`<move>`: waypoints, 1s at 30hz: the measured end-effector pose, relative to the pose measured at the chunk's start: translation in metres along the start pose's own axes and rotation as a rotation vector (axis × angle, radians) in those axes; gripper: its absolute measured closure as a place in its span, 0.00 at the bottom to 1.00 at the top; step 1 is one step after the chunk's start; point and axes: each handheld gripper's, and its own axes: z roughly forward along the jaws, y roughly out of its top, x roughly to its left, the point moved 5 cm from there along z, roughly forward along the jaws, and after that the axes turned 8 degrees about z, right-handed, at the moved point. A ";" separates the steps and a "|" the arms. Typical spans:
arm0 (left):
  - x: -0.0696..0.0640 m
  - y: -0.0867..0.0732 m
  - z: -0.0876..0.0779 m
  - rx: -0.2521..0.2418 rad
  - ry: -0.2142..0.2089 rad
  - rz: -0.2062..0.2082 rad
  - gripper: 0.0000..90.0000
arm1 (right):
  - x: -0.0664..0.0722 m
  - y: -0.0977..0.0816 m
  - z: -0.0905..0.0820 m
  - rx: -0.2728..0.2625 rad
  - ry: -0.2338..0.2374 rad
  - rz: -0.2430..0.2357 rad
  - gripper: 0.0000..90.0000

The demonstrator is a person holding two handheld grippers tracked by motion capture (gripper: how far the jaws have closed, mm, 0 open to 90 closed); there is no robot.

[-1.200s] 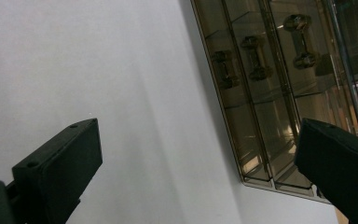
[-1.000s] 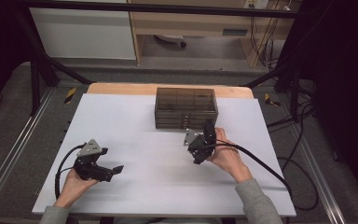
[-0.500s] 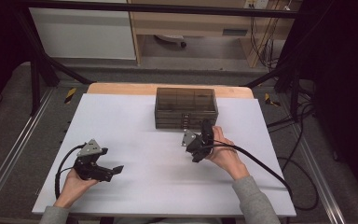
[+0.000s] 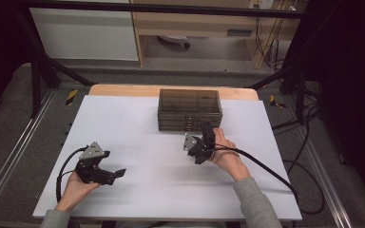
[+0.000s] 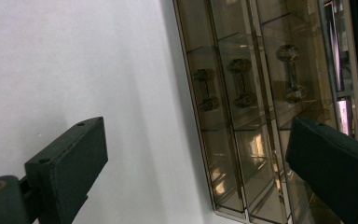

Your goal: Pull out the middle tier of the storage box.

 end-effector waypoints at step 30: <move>0.000 -0.001 0.000 0.003 0.000 0.000 0.03 | 0.005 -0.001 0.024 -0.023 -0.091 -0.115 0.21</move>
